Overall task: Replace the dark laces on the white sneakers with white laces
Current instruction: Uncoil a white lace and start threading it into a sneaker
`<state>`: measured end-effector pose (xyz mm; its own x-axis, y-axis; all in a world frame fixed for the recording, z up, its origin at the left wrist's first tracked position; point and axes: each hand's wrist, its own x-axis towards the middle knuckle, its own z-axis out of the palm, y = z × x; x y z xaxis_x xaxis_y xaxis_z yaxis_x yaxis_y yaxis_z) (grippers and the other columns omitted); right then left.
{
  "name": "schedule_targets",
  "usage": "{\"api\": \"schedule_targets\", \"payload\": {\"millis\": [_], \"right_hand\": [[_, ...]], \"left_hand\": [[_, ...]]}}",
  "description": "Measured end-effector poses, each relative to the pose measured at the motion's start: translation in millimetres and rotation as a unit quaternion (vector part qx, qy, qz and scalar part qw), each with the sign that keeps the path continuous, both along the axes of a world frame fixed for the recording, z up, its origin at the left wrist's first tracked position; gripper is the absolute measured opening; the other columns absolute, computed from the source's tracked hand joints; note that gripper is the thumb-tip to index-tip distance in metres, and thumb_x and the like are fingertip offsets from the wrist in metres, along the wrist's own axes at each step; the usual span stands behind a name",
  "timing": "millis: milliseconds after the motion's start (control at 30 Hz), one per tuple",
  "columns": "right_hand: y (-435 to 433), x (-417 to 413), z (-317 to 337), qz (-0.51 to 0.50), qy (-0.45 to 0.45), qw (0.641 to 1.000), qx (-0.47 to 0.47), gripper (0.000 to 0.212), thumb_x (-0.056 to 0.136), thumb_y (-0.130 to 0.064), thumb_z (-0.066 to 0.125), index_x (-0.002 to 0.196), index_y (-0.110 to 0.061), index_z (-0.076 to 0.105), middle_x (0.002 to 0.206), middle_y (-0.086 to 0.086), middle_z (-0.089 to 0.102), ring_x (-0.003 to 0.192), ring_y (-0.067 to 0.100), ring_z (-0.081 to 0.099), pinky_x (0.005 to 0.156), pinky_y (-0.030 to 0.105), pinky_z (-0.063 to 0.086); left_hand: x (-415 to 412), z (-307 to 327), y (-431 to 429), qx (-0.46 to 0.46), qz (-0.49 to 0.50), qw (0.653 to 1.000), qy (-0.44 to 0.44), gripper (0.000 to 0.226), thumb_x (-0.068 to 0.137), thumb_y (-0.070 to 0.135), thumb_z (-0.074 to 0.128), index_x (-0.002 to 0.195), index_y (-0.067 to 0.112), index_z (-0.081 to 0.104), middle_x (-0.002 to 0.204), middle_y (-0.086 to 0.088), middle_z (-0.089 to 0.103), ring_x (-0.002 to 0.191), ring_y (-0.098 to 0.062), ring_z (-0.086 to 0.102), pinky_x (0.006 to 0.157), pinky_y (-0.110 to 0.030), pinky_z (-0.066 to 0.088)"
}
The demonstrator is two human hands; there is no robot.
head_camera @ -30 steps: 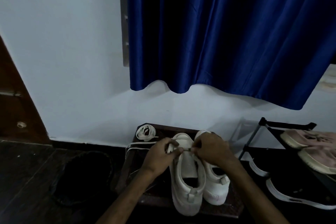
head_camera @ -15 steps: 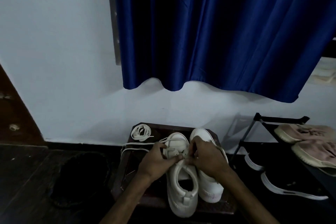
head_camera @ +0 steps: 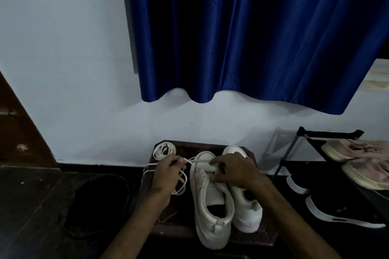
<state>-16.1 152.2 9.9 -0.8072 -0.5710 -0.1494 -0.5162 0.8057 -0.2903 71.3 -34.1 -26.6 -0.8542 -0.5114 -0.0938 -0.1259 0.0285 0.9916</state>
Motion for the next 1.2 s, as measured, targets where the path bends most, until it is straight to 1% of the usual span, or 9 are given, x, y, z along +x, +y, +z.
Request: {"api": "schedule_targets", "payload": {"millis": [100, 200, 333, 467, 567, 667, 833, 1000, 1200], "right_hand": [[-0.5, -1.6, -3.4, 0.006, 0.005, 1.0, -0.012, 0.057, 0.072, -0.065, 0.068, 0.123, -0.042, 0.057, 0.094, -0.02, 0.053, 0.112, 0.015, 0.051, 0.091, 0.036, 0.036], [-1.4, -0.5, -6.4, 0.009, 0.016, 1.0, -0.003, 0.058, 0.074, -0.063, 0.068, 0.125, -0.041, 0.054, 0.112, -0.011, 0.058, 0.116, 0.017, 0.046, 0.097, 0.04, 0.034], [0.7, -0.9, -10.2, 0.006, 0.019, 1.0, -0.012, 0.058, 0.072, -0.063, 0.069, 0.124, -0.04, 0.053, 0.113, -0.007, 0.058, 0.114, 0.017, 0.046, 0.099, 0.041, 0.034], [1.1, -5.2, -12.6, 0.011, 0.008, 1.0, -0.012, 0.058, 0.072, -0.064, 0.068, 0.123, -0.041, 0.052, 0.114, -0.006, 0.058, 0.112, 0.016, 0.046, 0.096, 0.038, 0.036], [1.4, -8.7, -14.2, 0.017, -0.002, 1.0, -0.018, 0.061, 0.069, -0.066, 0.07, 0.121, -0.041, 0.053, 0.112, -0.005, 0.058, 0.11, 0.018, 0.048, 0.095, 0.038, 0.04], [2.4, -11.9, -17.2, 0.017, -0.011, 1.0, -0.023, 0.064, 0.067, -0.068, 0.07, 0.122, -0.041, 0.053, 0.111, -0.005, 0.057, 0.108, 0.017, 0.048, 0.095, 0.038, 0.041], [3.0, -12.7, -20.8, 0.015, 0.004, 1.0, -0.014, 0.065, 0.067, -0.071, 0.067, 0.123, -0.042, 0.051, 0.11, -0.006, 0.058, 0.109, 0.017, 0.047, 0.095, 0.038, 0.039], [3.5, -12.2, -20.0, 0.013, 0.008, 1.0, -0.011, 0.064, 0.068, -0.07, 0.068, 0.123, -0.043, 0.051, 0.113, -0.005, 0.058, 0.111, 0.018, 0.047, 0.096, 0.037, 0.038], [0.1, -8.2, -9.3, 0.015, -0.014, 1.0, 0.0, 0.062, 0.072, -0.063, 0.071, 0.126, -0.038, 0.054, 0.113, -0.007, 0.057, 0.114, 0.017, 0.047, 0.098, 0.037, 0.038]], "left_hand": [[1.2, 17.4, -15.7, 0.154, 0.08, 0.984, 0.034, 0.021, 0.098, 0.008, 0.052, 0.08, 0.011, 0.062, 0.073, -0.001, 0.064, 0.06, -0.013, 0.054, 0.046, -0.02, 0.037], [0.3, 29.4, -30.8, 0.332, 0.115, 0.929, 0.118, 0.023, 0.099, 0.008, 0.047, 0.078, 0.014, 0.053, 0.071, -0.002, 0.072, 0.068, -0.015, 0.069, 0.068, -0.033, 0.053], [-1.8, 20.9, -21.7, 0.348, 0.082, 0.93, 0.089, 0.029, 0.103, 0.017, 0.041, 0.074, 0.015, 0.042, 0.046, 0.003, 0.043, 0.038, -0.01, 0.043, 0.072, -0.042, 0.054], [3.7, -0.1, -14.2, -0.065, -0.038, 0.997, 0.005, 0.019, 0.091, 0.033, 0.065, 0.083, 0.018, 0.055, 0.067, -0.004, 0.056, 0.055, -0.007, 0.049, 0.056, -0.02, 0.043], [5.7, -2.2, -17.8, -0.391, -0.204, 0.896, -0.048, 0.027, 0.087, 0.044, 0.067, 0.078, 0.02, 0.064, 0.075, 0.0, 0.067, 0.07, -0.012, 0.059, 0.066, -0.025, 0.043], [7.1, 17.0, -38.6, -0.48, -0.193, 0.852, -0.084, 0.027, 0.09, 0.044, 0.062, 0.074, 0.024, 0.067, 0.077, 0.005, 0.066, 0.076, -0.014, 0.061, 0.068, -0.028, 0.044], [15.7, 45.0, -87.3, -0.389, -0.01, 0.921, 0.006, 0.032, 0.093, 0.037, 0.061, 0.064, 0.027, 0.064, 0.071, 0.011, 0.068, 0.072, -0.008, 0.062, 0.07, -0.028, 0.046], [28.9, 68.3, -83.7, -0.043, 0.116, 0.98, 0.156, 0.034, 0.098, 0.031, 0.055, 0.067, 0.021, 0.062, 0.044, 0.014, 0.037, 0.044, -0.005, 0.031, 0.045, -0.019, 0.025], [41.8, 93.0, -65.8, -0.071, 0.033, 0.976, 0.204, 0.032, 0.099, 0.027, 0.052, 0.071, 0.016, 0.061, 0.052, 0.0, 0.026, 0.045, -0.009, 0.02, 0.039, -0.017, 0.019]]}}
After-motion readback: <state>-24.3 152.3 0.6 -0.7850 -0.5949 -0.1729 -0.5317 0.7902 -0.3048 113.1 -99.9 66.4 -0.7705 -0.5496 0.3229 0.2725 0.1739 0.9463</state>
